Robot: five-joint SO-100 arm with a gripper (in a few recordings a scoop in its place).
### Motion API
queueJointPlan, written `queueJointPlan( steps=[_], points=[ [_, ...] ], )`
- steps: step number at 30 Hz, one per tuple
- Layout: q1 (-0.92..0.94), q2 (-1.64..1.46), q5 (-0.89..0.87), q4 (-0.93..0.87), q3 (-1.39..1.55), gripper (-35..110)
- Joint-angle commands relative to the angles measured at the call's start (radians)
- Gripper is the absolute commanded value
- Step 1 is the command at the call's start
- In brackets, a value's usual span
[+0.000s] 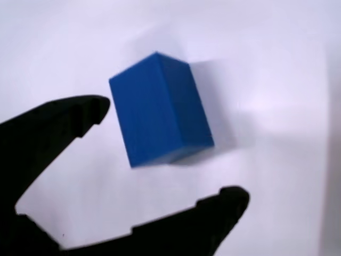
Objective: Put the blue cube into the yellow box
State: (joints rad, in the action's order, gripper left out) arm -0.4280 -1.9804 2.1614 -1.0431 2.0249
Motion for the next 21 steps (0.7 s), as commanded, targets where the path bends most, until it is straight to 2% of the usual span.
queueJointPlan(
  steps=[1,6,11,21],
  points=[
    [-0.084,-0.009,-0.025,-0.014,-0.144,45],
    [-0.160,0.031,-0.112,-0.169,-0.253,45],
    [-0.178,0.043,-0.138,-0.235,-0.252,52],
    [-0.170,0.063,-0.023,-0.273,-0.179,57]
  ],
)
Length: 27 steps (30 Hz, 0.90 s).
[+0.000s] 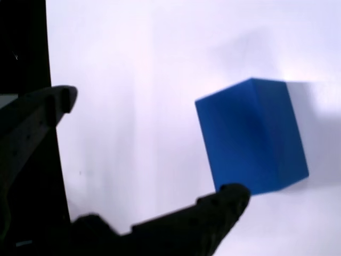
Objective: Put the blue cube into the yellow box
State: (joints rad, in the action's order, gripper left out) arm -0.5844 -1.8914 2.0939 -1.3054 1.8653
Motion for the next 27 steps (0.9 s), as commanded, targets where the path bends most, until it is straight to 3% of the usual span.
queueJointPlan(
  steps=[1,11,27],
  points=[
    [-0.011,-0.015,0.060,-0.011,-0.020,57],
    [-0.002,0.060,0.178,0.035,0.044,56],
    [-0.003,0.153,0.210,0.202,0.130,55]
  ],
)
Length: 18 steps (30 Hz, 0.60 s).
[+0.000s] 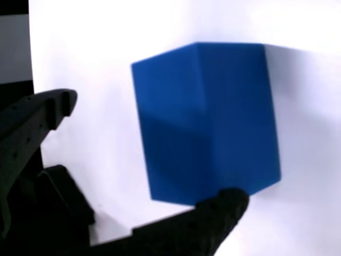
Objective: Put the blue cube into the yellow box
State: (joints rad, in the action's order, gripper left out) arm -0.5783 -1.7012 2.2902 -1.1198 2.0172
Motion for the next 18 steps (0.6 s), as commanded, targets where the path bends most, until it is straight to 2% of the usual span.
queueJointPlan(
  steps=[1,18],
  points=[
    [-0.014,-0.032,0.012,0.018,-0.020,55],
    [-0.055,0.003,-0.005,0.064,0.044,42]
  ],
)
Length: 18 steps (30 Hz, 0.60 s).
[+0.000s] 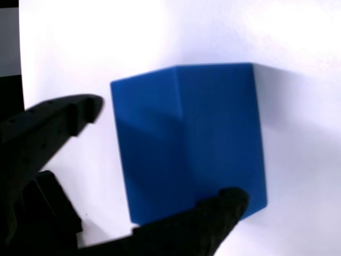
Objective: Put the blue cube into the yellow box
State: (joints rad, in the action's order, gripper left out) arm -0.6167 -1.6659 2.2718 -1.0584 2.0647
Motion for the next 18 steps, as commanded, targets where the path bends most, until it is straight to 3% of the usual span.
queueJointPlan(
  steps=[1,18],
  points=[
    [-0.017,-0.032,0.014,0.008,0.005,42],
    [-0.025,-0.017,-0.020,0.170,0.066,32]
  ],
)
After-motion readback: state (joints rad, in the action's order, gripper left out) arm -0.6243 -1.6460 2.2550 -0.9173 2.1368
